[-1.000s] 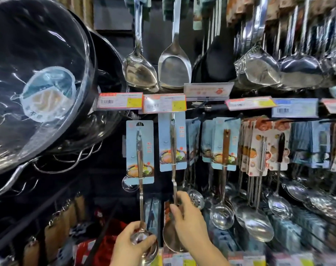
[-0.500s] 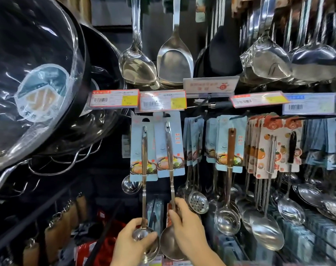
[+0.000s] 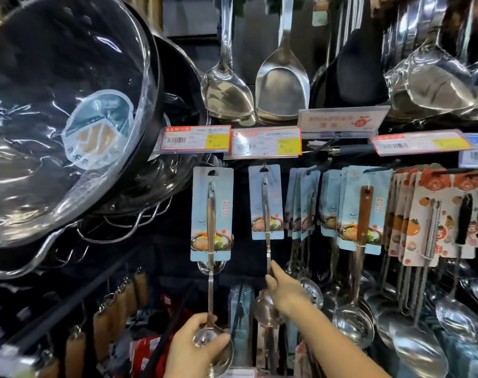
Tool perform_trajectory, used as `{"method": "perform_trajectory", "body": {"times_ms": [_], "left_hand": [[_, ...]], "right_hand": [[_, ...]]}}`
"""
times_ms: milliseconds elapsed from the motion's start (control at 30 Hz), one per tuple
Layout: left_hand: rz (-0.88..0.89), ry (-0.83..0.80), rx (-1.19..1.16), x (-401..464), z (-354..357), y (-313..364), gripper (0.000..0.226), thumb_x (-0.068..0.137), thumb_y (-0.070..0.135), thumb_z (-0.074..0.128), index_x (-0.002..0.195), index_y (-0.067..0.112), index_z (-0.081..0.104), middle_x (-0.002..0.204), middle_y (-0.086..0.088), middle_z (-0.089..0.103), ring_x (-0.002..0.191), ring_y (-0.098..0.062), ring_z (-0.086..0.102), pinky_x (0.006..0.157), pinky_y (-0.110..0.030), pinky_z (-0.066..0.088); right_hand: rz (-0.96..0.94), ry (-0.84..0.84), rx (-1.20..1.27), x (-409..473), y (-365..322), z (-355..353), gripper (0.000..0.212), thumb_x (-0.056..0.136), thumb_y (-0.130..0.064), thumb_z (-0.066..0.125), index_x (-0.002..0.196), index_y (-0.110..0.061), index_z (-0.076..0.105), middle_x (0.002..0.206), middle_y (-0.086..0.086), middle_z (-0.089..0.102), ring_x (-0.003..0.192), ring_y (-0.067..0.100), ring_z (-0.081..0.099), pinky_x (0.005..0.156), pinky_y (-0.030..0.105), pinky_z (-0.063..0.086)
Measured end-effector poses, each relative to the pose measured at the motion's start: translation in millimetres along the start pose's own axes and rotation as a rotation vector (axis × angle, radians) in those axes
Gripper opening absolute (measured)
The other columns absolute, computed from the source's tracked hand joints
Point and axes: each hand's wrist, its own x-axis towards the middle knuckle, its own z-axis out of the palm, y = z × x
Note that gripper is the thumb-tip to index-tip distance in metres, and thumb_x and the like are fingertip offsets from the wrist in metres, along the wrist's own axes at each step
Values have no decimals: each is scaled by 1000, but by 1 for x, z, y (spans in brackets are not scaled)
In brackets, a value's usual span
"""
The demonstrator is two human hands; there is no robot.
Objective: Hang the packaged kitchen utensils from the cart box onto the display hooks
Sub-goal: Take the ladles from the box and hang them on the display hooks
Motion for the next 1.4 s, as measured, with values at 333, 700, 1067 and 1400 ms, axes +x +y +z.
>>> {"method": "perform_trajectory", "body": {"times_ms": [333, 700, 1067, 1400], "left_hand": [[-2, -19, 35, -1, 11, 0, 36, 52, 23, 84, 85, 22, 67, 72, 2, 74, 76, -8, 69, 67, -13, 47], [38, -105, -32, -18, 35, 14, 27, 65, 13, 83, 83, 28, 69, 71, 2, 73, 64, 1, 65, 58, -3, 46], [50, -166, -32, -11, 50, 32, 28, 66, 7, 82, 85, 20, 65, 81, 0, 70, 78, -13, 63, 60, -8, 46], [-48, -227, -16, 15, 59, 35, 26, 62, 14, 81, 84, 19, 68, 81, -2, 71, 85, -20, 67, 90, -38, 54]], "right_hand": [[-451, -102, 341, -70, -44, 14, 86, 84, -41, 64, 143, -47, 2, 126, -10, 49, 110, 6, 56, 99, 27, 45], [-492, 198, 517, -82, -26, 18, 83, 90, -11, 57, 123, -68, 7, 76, -14, 60, 66, 13, 60, 77, 40, 56], [-439, 313, 474, -82, -32, -5, 80, 89, -10, 59, 137, -48, 8, 71, -2, 59, 64, 10, 60, 77, 29, 55], [-308, 299, 383, -49, -37, -8, 79, 89, -7, 55, 149, -30, 9, 67, -5, 58, 73, 13, 61, 72, 19, 46]]}}
